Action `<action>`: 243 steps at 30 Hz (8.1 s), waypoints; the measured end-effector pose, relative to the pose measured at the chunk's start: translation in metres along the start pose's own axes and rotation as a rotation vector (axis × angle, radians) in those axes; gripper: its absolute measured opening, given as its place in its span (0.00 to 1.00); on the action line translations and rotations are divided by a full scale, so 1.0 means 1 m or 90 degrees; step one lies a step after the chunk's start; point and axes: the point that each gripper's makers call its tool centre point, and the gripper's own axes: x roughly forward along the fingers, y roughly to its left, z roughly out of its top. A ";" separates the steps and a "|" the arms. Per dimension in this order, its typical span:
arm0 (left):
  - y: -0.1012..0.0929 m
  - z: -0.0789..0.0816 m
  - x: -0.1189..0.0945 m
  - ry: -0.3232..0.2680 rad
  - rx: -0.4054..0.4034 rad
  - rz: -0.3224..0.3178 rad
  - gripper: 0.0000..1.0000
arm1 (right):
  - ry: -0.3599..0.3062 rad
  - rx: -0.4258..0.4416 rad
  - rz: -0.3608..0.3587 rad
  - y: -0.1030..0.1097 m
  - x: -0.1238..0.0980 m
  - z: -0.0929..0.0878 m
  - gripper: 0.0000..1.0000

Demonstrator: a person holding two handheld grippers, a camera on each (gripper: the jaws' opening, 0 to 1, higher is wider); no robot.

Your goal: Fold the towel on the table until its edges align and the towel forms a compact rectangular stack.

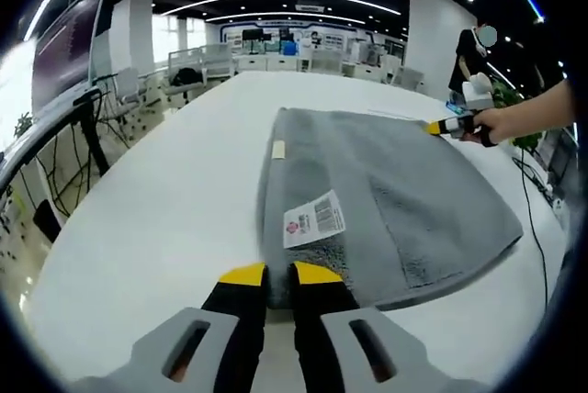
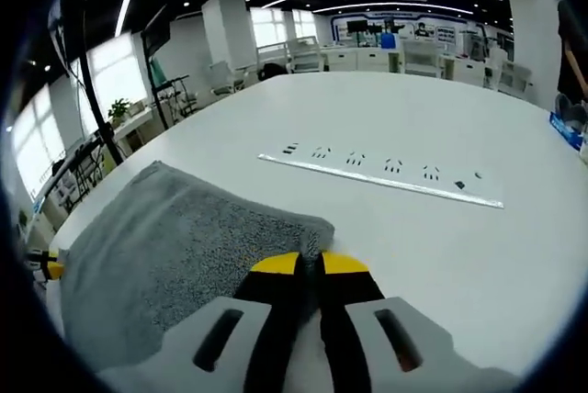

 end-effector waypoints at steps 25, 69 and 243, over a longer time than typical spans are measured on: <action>-0.154 -0.001 -0.004 0.044 0.215 -0.160 0.06 | 0.029 0.032 -0.098 -0.105 -0.116 -0.041 0.04; -0.252 -0.015 -0.025 0.082 0.446 -0.191 0.06 | 0.030 0.030 -0.097 -0.171 -0.154 -0.059 0.05; -0.585 0.035 -0.098 -0.092 0.483 -0.607 0.03 | 0.002 0.004 0.008 -0.170 -0.202 -0.027 0.01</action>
